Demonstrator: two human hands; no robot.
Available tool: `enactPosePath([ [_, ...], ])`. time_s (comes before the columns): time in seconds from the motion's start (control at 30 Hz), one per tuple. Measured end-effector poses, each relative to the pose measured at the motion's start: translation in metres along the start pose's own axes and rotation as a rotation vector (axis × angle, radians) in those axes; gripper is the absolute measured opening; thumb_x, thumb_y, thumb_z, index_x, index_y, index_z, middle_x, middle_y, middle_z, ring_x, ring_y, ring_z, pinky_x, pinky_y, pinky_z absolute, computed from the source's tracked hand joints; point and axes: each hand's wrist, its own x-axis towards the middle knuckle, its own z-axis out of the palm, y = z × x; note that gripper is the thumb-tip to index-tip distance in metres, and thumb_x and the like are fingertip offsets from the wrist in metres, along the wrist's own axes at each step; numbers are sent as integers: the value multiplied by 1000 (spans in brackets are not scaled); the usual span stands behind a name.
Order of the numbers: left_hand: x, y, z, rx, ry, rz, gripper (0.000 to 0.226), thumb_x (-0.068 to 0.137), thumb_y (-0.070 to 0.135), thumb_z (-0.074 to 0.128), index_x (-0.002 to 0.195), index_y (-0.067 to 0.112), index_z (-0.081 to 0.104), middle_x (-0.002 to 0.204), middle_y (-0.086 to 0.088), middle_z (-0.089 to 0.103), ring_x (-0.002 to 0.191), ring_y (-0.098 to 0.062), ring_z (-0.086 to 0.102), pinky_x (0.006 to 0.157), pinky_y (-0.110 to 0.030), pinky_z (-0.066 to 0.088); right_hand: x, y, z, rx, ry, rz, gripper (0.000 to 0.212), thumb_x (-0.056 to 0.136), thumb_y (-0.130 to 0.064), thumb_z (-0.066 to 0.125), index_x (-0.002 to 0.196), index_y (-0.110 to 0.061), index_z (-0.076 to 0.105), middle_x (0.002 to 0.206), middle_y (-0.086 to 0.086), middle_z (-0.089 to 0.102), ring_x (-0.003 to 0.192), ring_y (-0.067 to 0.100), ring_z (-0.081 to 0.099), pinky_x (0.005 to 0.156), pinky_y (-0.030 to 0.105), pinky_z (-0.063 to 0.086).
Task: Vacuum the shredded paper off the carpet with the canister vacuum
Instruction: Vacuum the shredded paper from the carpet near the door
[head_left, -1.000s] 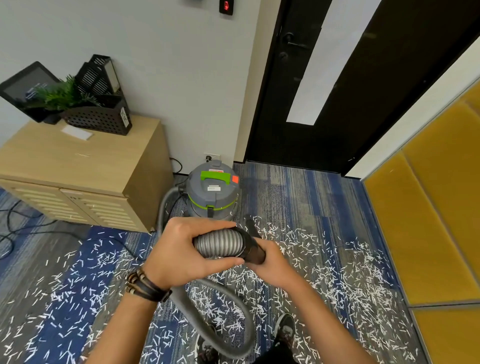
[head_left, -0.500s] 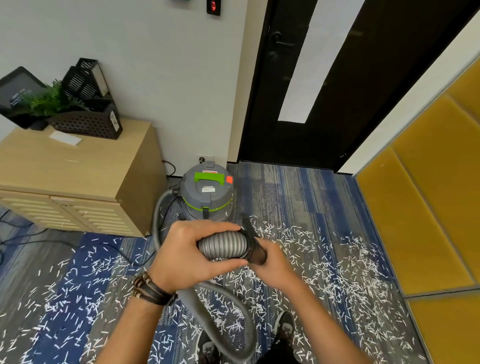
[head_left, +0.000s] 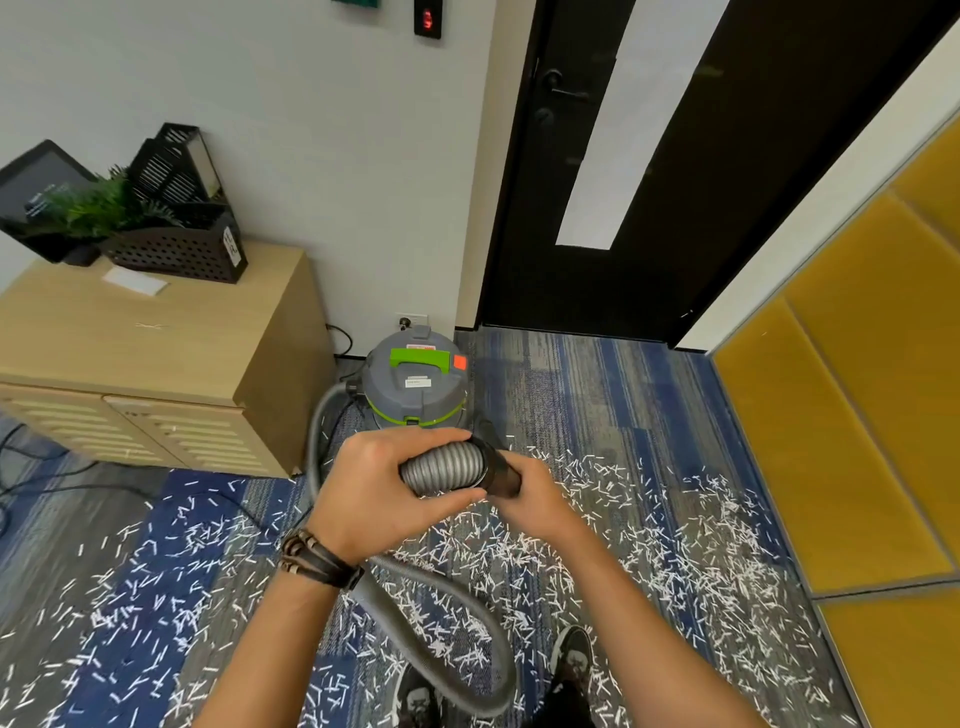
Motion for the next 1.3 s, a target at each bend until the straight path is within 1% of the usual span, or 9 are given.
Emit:
enactPosePath([
  [0.07, 2, -4, 1, -3, -4, -18, 56, 71, 59, 88, 119, 32, 79, 102, 20, 78, 94, 4, 72, 86, -30, 59, 4, 1, 2, 3, -20, -8, 29, 81, -2, 75, 104, -20, 74, 86, -3, 73, 77, 3, 61, 69, 29, 47],
  [0.23, 6, 2, -1, -52, -15, 42, 59, 68, 58, 90, 116, 26, 81, 103, 20, 77, 95, 6, 72, 89, -20, 57, -9, 0, -1, 9, -11, 10, 40, 83, 2, 75, 87, -37, 67, 72, -22, 65, 66, -5, 52, 60, 20, 40],
  [0.3, 7, 5, -2, -96, -19, 56, 59, 67, 56, 92, 116, 24, 81, 105, 18, 78, 97, 4, 73, 89, -19, 57, -14, 3, -3, -1, 14, 10, 41, 82, 1, 73, 85, -39, 69, 74, -17, 68, 67, -4, 54, 60, 22, 40],
  [0.4, 6, 4, -1, -162, -35, 37, 58, 66, 53, 94, 114, 23, 81, 105, 19, 79, 96, 2, 75, 88, -18, 57, -25, 9, -4, -26, 28, 8, 21, 82, -4, 73, 95, -20, 72, 81, 1, 72, 72, 7, 60, 63, 27, 43],
  [0.53, 0, 3, 1, -173, -33, 3, 58, 65, 50, 96, 115, 24, 82, 101, 22, 78, 92, 4, 74, 86, -16, 55, -30, 16, -2, -52, 57, 46, 26, 81, -3, 72, 100, -21, 72, 87, 0, 74, 80, 16, 68, 73, 40, 55],
  [0.6, 1, 4, -1, -146, -18, 20, 57, 66, 52, 95, 114, 24, 82, 101, 21, 78, 91, 4, 74, 84, -15, 55, -28, 13, -3, -56, 59, 46, 28, 83, -3, 73, 102, -23, 72, 89, -1, 74, 81, 17, 68, 74, 44, 55],
  [0.87, 10, 12, -16, -183, -6, 72, 58, 64, 49, 95, 112, 20, 82, 105, 15, 80, 96, 0, 76, 88, -18, 57, -36, -5, -3, 20, 33, 26, 19, 84, -7, 77, 99, -16, 71, 84, 6, 71, 71, 6, 58, 63, 27, 44],
  [1.1, 9, 24, -21, -135, -2, 111, 57, 67, 49, 95, 115, 21, 81, 102, 22, 77, 93, 6, 73, 86, -13, 53, -39, -17, -6, 48, 72, 20, 35, 85, -3, 76, 86, -36, 66, 73, -18, 67, 63, -2, 55, 60, 17, 40],
  [1.3, 10, 23, -30, -133, -33, 120, 59, 65, 49, 96, 115, 21, 81, 107, 17, 79, 98, 4, 74, 88, -16, 56, -40, -25, 2, 42, 45, -14, 38, 86, -1, 74, 88, -38, 64, 69, -25, 65, 61, -5, 54, 58, 11, 36],
])
